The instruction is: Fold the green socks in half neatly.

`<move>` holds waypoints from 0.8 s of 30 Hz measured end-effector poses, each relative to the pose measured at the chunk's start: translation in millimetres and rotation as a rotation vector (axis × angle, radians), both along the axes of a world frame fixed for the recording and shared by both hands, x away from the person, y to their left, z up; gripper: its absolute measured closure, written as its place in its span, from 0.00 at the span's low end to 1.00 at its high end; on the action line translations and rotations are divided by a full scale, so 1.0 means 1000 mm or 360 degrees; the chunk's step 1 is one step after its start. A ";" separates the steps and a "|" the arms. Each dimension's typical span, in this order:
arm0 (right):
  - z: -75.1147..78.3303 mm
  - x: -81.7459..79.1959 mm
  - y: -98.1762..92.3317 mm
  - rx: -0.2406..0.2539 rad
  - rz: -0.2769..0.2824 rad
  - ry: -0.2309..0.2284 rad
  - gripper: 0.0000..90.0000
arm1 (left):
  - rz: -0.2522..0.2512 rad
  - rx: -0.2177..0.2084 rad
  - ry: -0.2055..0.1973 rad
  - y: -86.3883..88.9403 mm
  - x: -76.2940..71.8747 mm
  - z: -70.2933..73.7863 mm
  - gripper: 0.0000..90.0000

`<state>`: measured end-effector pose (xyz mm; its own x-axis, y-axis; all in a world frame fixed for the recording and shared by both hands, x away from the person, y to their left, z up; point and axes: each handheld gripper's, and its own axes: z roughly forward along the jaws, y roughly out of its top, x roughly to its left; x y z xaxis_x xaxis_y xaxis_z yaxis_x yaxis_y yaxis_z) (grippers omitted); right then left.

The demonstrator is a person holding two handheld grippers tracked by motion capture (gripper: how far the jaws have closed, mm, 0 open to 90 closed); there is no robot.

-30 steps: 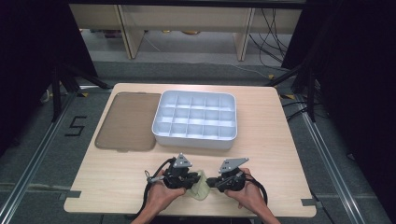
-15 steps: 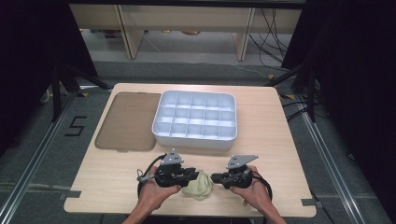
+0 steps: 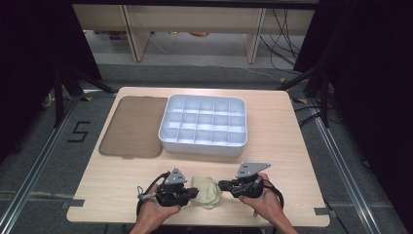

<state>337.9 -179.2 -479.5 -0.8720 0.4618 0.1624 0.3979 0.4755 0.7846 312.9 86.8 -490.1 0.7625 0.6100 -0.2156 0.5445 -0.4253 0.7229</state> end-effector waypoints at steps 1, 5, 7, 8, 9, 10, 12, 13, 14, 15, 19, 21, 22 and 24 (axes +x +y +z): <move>0.000 -0.001 0.003 -0.0011 0.0010 0.0000 0.94 | 0.0010 0.0008 -0.0004 -0.002 0.000 -0.004 0.93; -0.002 -0.002 0.013 -0.0029 0.0056 -0.0026 0.94 | 0.0014 0.0068 0.0020 -0.004 0.002 -0.015 0.94; -0.002 -0.003 0.017 -0.0039 0.0052 0.0002 0.94 | 0.0028 0.0056 0.0024 -0.005 0.002 -0.018 0.94; -0.002 -0.002 0.019 -0.0049 0.0062 -0.0001 0.94 | 0.0017 0.0075 0.0025 -0.005 0.001 -0.017 0.94; -0.002 -0.001 0.021 -0.0051 0.0070 -0.0007 0.94 | 0.0030 0.0076 0.0017 -0.005 0.002 -0.017 0.94; -0.003 0.000 0.024 -0.0039 0.0074 -0.0025 0.94 | 0.0013 0.0082 0.0026 -0.005 0.001 -0.016 0.94; -0.002 0.000 0.029 -0.0056 0.0087 -0.0026 0.94 | 0.0013 0.0077 0.0025 -0.005 0.001 -0.017 0.94; -0.002 0.000 0.031 -0.0062 0.0103 -0.0020 0.94 | 0.0026 0.0076 0.0022 -0.005 0.001 -0.017 0.94; -0.004 0.000 0.033 -0.0061 0.0104 -0.0032 0.94 | 0.0015 0.0081 0.0028 -0.004 0.001 -0.017 0.94; -0.004 -0.001 0.034 -0.0075 0.0112 -0.0014 0.94 | 0.0027 0.0058 0.0028 -0.005 0.001 -0.018 0.94; -0.010 -0.004 0.033 -0.0116 0.0141 0.0015 0.93 | 0.0034 0.0051 0.0048 -0.004 0.001 -0.018 0.94; -0.013 -0.006 0.033 -0.0148 0.0142 0.0027 0.93 | 0.0044 0.0060 0.0039 -0.003 0.001 -0.019 0.94; -0.015 -0.007 0.032 -0.0170 0.0149 0.0026 0.93 | 0.0031 0.0078 0.0030 -0.002 0.001 -0.018 0.94; -0.017 -0.007 0.029 -0.0221 0.0139 0.0025 0.93 | 0.0019 0.0078 0.0031 -0.001 0.001 -0.017 0.94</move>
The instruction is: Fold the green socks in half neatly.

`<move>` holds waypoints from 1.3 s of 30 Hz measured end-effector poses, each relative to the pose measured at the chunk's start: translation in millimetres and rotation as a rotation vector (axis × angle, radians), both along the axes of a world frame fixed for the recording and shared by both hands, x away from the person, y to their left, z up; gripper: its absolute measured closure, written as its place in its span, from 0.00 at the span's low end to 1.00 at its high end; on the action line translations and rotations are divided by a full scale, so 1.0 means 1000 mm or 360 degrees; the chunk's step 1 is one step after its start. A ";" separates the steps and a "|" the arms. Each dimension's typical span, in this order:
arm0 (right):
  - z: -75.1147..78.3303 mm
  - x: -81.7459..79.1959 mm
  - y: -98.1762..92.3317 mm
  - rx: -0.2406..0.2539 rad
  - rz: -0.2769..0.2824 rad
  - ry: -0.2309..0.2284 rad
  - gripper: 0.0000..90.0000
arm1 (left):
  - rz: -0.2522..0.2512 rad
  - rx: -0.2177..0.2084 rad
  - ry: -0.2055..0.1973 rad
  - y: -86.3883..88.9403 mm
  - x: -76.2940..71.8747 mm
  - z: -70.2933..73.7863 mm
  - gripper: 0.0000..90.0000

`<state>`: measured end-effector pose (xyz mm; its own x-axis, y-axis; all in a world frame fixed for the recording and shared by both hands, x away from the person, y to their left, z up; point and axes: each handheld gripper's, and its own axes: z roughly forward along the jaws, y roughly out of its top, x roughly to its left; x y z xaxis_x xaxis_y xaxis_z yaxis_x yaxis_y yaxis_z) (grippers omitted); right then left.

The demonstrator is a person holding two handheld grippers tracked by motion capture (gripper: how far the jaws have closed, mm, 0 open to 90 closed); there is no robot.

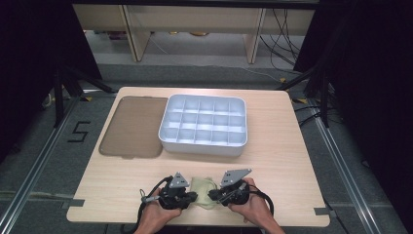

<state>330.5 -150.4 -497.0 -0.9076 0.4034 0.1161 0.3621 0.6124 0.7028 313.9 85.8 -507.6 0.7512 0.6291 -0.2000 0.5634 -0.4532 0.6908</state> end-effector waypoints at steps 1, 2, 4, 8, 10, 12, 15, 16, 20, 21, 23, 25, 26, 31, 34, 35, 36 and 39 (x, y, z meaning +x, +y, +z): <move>-0.002 0.000 -0.002 -0.0035 -0.0011 -0.0001 0.93 | 0.0005 -0.0007 0.0003 0.000 0.000 0.000 0.94; -0.003 0.000 -0.005 -0.0057 -0.0021 -0.0002 0.94 | 0.0013 -0.0013 0.0005 0.000 0.000 0.000 0.94; -0.006 0.002 -0.009 -0.0055 -0.0027 0.0014 0.94 | 0.0007 -0.0009 0.0000 0.000 0.000 0.000 0.94; -0.001 0.003 -0.010 -0.0019 -0.0048 0.0008 0.93 | 0.0013 0.0008 -0.0010 -0.001 0.000 0.000 0.94; 0.005 0.007 -0.009 0.0029 -0.0065 -0.0041 0.93 | 0.0022 0.0001 0.0003 -0.001 -0.002 0.000 0.94; 0.010 0.012 -0.005 0.0064 -0.0091 -0.0075 0.93 | 0.0022 0.0003 -0.0002 -0.002 -0.002 0.000 0.93; 0.009 0.022 0.000 0.0035 -0.0090 -0.0082 0.93 | 0.0015 -0.0002 -0.0003 -0.002 -0.002 0.001 0.93; 0.007 0.024 0.001 0.0016 -0.0104 -0.0075 0.93 | 0.0018 -0.0006 -0.0006 -0.002 -0.002 0.002 0.93; -0.001 0.029 -0.003 -0.0017 -0.0141 -0.0049 0.93 | -0.0002 -0.0017 -0.0032 -0.001 0.001 0.007 0.91; -0.001 0.029 -0.004 0.0004 -0.0154 -0.0025 0.92 | 0.0024 -0.0046 -0.0046 0.002 0.005 0.010 0.91; 0.001 0.029 -0.005 0.0014 -0.0155 -0.0018 0.92 | 0.0041 -0.0061 -0.0068 0.007 0.011 0.016 0.91; 0.001 0.029 -0.005 0.0016 -0.0149 -0.0039 0.92 | 0.0074 -0.0077 -0.0087 0.008 0.018 0.021 0.91; 0.001 0.029 -0.005 0.0007 -0.0152 -0.0040 0.92 | 0.0082 -0.0075 -0.0103 0.005 0.022 0.022 0.92; 0.002 0.028 -0.005 0.0022 -0.0122 -0.0065 0.92 | 0.0057 -0.0001 -0.0095 -0.005 0.040 0.016 0.92; 0.001 0.027 -0.004 -0.0002 -0.0144 -0.0048 0.92 | 0.0091 0.0040 -0.0059 -0.006 0.045 0.006 0.92; 0.001 0.027 -0.004 -0.0013 -0.0142 -0.0047 0.92 | 0.0070 0.0050 -0.0047 -0.005 0.047 0.003 0.92; -0.001 0.028 -0.003 -0.0017 -0.0145 -0.0059 0.92 | 0.0077 0.0032 -0.0035 -0.005 0.048 0.001 0.92; -0.002 0.028 -0.003 -0.0020 -0.0128 -0.0041 0.92 | 0.0087 0.0033 -0.0042 -0.004 0.048 0.002 0.92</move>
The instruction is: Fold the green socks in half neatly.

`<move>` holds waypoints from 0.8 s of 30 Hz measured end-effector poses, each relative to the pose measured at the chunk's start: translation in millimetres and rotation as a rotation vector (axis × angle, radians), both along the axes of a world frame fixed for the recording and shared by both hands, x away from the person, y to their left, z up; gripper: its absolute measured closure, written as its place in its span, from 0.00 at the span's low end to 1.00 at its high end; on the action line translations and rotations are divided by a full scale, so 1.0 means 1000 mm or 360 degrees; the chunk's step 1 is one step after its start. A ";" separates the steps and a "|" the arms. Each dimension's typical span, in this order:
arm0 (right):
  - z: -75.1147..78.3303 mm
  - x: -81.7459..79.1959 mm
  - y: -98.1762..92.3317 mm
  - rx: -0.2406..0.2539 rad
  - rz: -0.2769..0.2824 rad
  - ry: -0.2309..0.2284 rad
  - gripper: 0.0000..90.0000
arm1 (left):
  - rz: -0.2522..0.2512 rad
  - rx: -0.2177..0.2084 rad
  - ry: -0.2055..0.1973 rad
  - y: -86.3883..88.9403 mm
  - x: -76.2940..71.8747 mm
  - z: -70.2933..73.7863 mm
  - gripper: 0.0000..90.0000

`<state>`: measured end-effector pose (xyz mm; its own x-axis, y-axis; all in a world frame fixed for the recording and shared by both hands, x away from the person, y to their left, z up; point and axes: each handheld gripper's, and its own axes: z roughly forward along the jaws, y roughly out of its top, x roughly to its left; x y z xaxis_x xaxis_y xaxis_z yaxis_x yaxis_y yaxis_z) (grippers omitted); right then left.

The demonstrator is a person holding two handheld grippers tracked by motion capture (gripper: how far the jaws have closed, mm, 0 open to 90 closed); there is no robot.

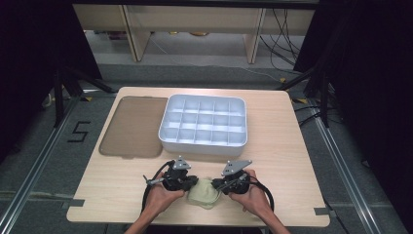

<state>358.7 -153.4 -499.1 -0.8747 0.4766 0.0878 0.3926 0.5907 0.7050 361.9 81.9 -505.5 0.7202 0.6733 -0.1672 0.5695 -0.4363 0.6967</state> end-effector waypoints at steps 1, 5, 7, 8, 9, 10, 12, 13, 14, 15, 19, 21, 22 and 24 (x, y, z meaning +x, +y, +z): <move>0.000 0.000 0.000 0.0000 -0.0001 0.0000 0.92 | 0.0001 0.0001 -0.0006 0.000 0.000 0.000 0.92; 0.000 0.000 -0.001 0.0006 -0.0006 -0.0015 0.92 | 0.0008 -0.0047 -0.0010 0.004 -0.005 0.005 0.88; 0.002 -0.001 -0.001 0.0016 -0.0015 -0.0006 0.92 | 0.0028 -0.0083 -0.0005 0.008 -0.010 0.009 0.84; 0.003 -0.001 -0.001 0.0030 -0.0019 -0.0008 0.92 | 0.0040 -0.0111 0.0012 0.010 -0.012 0.011 0.81; 0.004 -0.002 -0.001 0.0034 -0.0011 -0.0012 0.92 | 0.0044 -0.0129 0.0028 0.012 -0.015 0.012 0.79; 0.004 -0.002 -0.001 0.0039 -0.0017 -0.0020 0.92 | 0.0039 -0.0141 0.0041 0.015 -0.018 0.014 0.78; 0.005 -0.003 -0.001 0.0050 -0.0011 -0.0022 0.91 | 0.0044 -0.0147 0.0058 0.019 -0.023 0.015 0.75; 0.005 -0.003 -0.002 0.0052 0.0002 -0.0031 0.91 | 0.0059 -0.0156 0.0071 0.021 -0.026 0.015 0.73; 0.005 -0.003 -0.002 0.0053 0.0004 -0.0028 0.91 | 0.0058 -0.0141 0.0081 0.023 -0.027 0.014 0.72; 0.006 -0.003 -0.002 0.0052 0.0004 -0.0035 0.91 | 0.0075 -0.0153 0.0103 0.024 -0.029 0.013 0.70; 0.005 -0.004 -0.001 0.0058 0.0003 -0.0020 0.90 | 0.0078 -0.0155 0.0171 0.028 -0.033 0.008 0.64; 0.006 -0.004 -0.002 0.0057 0.0000 -0.0026 0.90 | 0.0106 -0.0170 0.0233 0.027 -0.034 0.007 0.62; 0.006 -0.005 -0.002 0.0059 0.0002 -0.0026 0.90 | 0.0109 -0.0160 0.0232 0.028 -0.034 0.006 0.61; 0.006 -0.005 -0.002 0.0061 0.0018 -0.0030 0.90 | 0.0095 -0.0143 0.0256 0.029 -0.032 0.006 0.59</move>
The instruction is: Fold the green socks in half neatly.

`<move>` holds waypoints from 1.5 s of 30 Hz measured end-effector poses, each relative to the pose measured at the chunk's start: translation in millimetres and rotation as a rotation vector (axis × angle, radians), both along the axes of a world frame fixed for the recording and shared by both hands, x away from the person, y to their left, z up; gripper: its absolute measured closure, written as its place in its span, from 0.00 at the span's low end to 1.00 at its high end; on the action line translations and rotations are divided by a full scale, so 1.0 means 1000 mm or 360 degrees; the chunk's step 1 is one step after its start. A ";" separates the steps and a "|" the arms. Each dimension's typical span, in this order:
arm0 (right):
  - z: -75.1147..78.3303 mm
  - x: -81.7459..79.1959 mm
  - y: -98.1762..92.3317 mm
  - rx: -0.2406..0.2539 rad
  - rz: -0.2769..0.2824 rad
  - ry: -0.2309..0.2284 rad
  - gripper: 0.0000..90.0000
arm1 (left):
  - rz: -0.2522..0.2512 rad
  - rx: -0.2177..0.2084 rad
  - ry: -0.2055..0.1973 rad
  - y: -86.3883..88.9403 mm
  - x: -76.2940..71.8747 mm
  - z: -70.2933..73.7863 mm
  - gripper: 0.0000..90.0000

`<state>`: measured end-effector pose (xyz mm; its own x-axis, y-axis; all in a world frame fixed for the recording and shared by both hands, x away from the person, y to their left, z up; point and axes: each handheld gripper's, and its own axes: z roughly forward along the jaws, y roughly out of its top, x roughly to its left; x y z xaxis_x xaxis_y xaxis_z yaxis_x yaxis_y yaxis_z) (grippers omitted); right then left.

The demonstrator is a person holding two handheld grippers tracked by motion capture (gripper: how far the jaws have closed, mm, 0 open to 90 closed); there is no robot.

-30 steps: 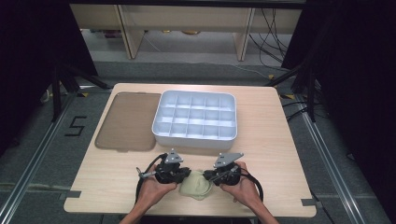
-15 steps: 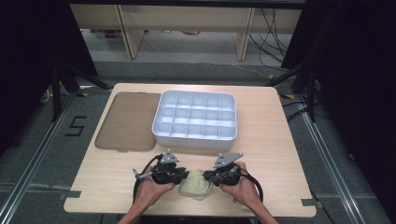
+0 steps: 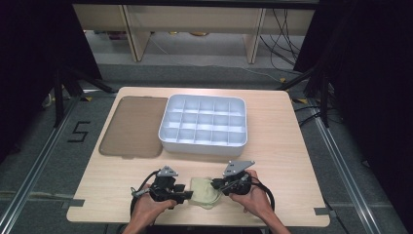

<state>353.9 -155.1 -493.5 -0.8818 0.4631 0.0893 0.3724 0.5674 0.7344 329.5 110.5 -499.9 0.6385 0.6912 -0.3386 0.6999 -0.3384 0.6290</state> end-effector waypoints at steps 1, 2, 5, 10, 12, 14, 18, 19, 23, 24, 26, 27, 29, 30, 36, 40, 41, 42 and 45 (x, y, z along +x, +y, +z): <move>0.000 0.000 0.000 0.0000 0.0010 -0.0009 0.90 | 0.0030 -0.0037 0.0014 -0.002 -0.001 0.000 0.59; 0.000 -0.001 0.000 -0.0005 -0.0005 0.0002 0.90 | 0.0014 -0.0029 0.0025 -0.002 0.000 0.000 0.59; 0.001 -0.002 0.000 0.0000 -0.0002 0.0018 0.89 | 0.0057 -0.0070 0.0056 -0.005 -0.002 -0.001 0.59; 0.001 -0.002 0.000 -0.0002 0.0002 0.0004 0.89 | 0.0052 -0.0074 0.0084 -0.007 -0.002 -0.003 0.59; 0.001 -0.003 0.001 -0.0002 0.0003 0.0003 0.89 | 0.0065 -0.0092 0.0090 -0.008 -0.002 -0.004 0.59; 0.000 -0.003 0.001 -0.0004 0.0014 0.0008 0.89 | 0.0043 -0.0083 0.0112 -0.008 -0.002 -0.004 0.59; 0.000 -0.003 0.002 -0.0010 0.0010 0.0008 0.89 | 0.0049 -0.0092 0.0125 -0.010 -0.003 -0.006 0.60; 0.000 -0.003 0.002 -0.0011 0.0009 0.0002 0.89 | 0.0039 -0.0081 0.0121 -0.010 -0.003 -0.006 0.60; 0.000 -0.004 0.002 -0.0012 0.0011 0.0008 0.88 | 0.0034 -0.0077 0.0125 -0.011 -0.003 -0.008 0.62; 0.000 -0.003 0.002 -0.0015 0.0014 0.0004 0.88 | 0.0035 -0.0088 0.0128 -0.012 -0.003 -0.008 0.63; 0.000 -0.003 0.002 -0.0014 0.0017 0.0001 0.88 | 0.0036 -0.0090 0.0136 -0.012 -0.003 -0.008 0.65; 0.000 -0.004 0.003 -0.0007 0.0018 0.0014 0.88 | 0.0036 -0.0088 0.0137 -0.012 -0.003 -0.008 0.65; -0.001 -0.003 0.003 -0.0009 0.0032 0.0003 0.88 | 0.0061 -0.0093 0.0120 -0.013 -0.003 -0.009 0.67; -0.001 -0.004 0.003 -0.0010 0.0018 0.0013 0.88 | 0.0079 -0.0104 0.0115 -0.013 -0.003 -0.010 0.68; -0.001 -0.003 0.003 -0.0017 0.0022 0.0014 0.88 | 0.0074 -0.0077 0.0090 -0.014 -0.003 -0.010 0.79; -0.001 -0.004 0.003 -0.0015 0.0018 0.0026 0.88 | 0.0080 -0.0072 0.0060 -0.016 -0.004 -0.009 0.87; -0.001 -0.004 0.003 -0.0014 0.0021 0.0028 0.88 | 0.0041 -0.0045 0.0051 -0.014 -0.003 -0.009 0.88; -0.001 -0.003 0.003 -0.0016 0.0023 0.0013 0.88 | 0.0042 -0.0044 0.0052 -0.014 -0.003 -0.008 0.89; -0.001 -0.004 0.003 -0.0016 0.0019 0.0026 0.88 | 0.0070 -0.0072 0.0043 -0.015 -0.004 -0.008 0.92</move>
